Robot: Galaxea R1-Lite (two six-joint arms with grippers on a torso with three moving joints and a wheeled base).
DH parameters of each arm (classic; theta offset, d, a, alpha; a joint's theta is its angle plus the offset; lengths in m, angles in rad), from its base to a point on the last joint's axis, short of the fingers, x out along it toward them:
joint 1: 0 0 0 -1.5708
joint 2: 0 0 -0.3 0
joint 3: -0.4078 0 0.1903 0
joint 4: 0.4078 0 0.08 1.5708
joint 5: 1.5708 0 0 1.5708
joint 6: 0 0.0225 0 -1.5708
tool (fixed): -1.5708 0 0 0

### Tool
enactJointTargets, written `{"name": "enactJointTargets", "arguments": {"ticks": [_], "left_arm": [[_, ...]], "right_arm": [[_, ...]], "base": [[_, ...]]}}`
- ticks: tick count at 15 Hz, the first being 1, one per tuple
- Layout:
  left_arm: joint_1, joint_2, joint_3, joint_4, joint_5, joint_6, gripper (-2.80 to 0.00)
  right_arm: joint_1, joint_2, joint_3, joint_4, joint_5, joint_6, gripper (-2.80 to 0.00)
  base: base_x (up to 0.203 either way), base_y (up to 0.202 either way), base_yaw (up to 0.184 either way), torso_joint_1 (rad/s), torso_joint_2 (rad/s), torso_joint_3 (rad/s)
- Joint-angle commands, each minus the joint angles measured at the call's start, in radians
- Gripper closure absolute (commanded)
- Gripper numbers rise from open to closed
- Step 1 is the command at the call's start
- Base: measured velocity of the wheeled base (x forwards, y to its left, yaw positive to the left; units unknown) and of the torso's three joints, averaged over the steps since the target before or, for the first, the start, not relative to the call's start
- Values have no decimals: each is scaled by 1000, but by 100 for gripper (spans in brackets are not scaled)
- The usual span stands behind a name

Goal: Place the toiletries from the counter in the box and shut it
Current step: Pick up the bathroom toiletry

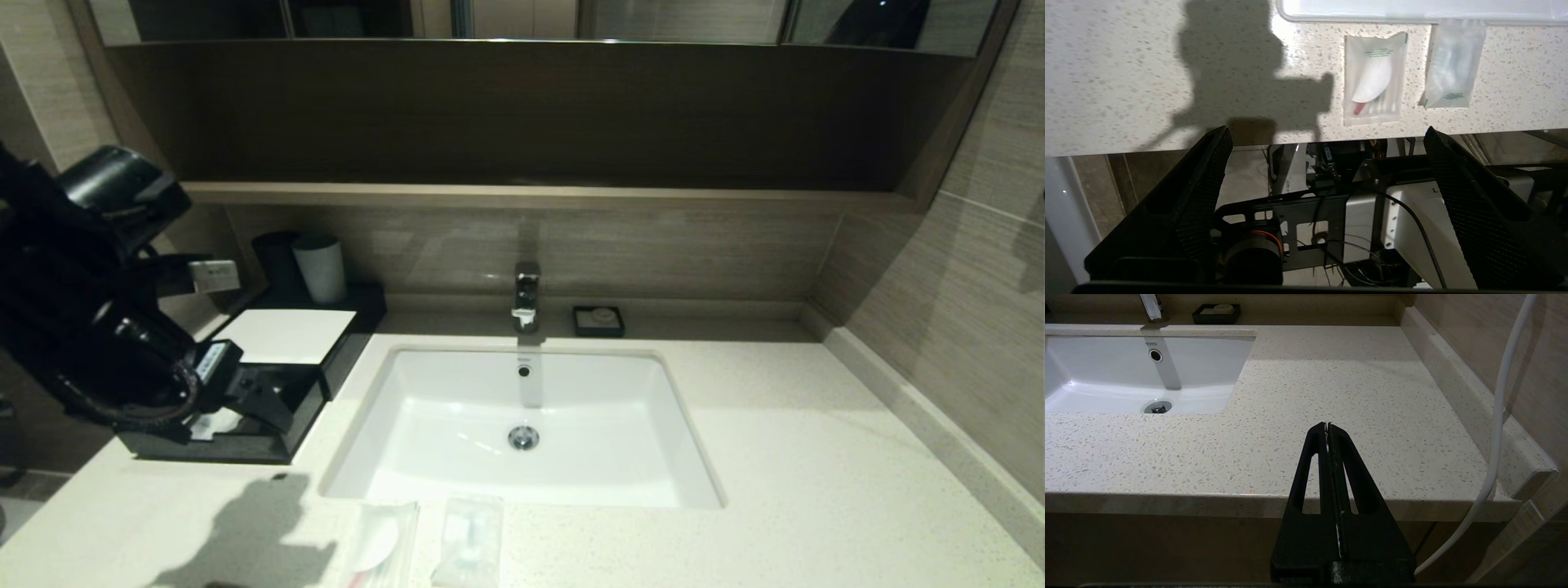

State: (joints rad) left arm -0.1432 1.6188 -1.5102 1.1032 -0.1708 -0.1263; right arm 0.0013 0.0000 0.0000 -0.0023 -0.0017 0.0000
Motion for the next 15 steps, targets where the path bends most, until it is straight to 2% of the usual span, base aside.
{"name": "enactJointTargets", "arguments": {"ticks": [1,4,6,7,12,15], "left_arm": [[-94,35,20,-16,-8,-85,-280],[-231,82,18,-56,-7,-216,-280],[-294,106,22,-80,-7,-295,-280],[-310,116,23,-92,-6,-324,0],[-338,179,30,-95,7,-386,0],[-357,181,33,-95,8,-391,0]], "right_arm": [[0,-2,2,-1,0,-2,0],[1,-1,2,-1,0,0,0],[0,-1,2,-1,0,-1,0],[1,0,2,-1,0,-1,0],[0,-2,2,-1,0,-1,0],[1,-2,2,-1,0,-1,0]], "base": [[0,0,0,0,0,0],[0,0,0,0,0,0],[0,0,0,0,0,0],[0,0,0,0,0,0],[0,0,0,0,0,0],[0,0,0,0,0,0]]}}
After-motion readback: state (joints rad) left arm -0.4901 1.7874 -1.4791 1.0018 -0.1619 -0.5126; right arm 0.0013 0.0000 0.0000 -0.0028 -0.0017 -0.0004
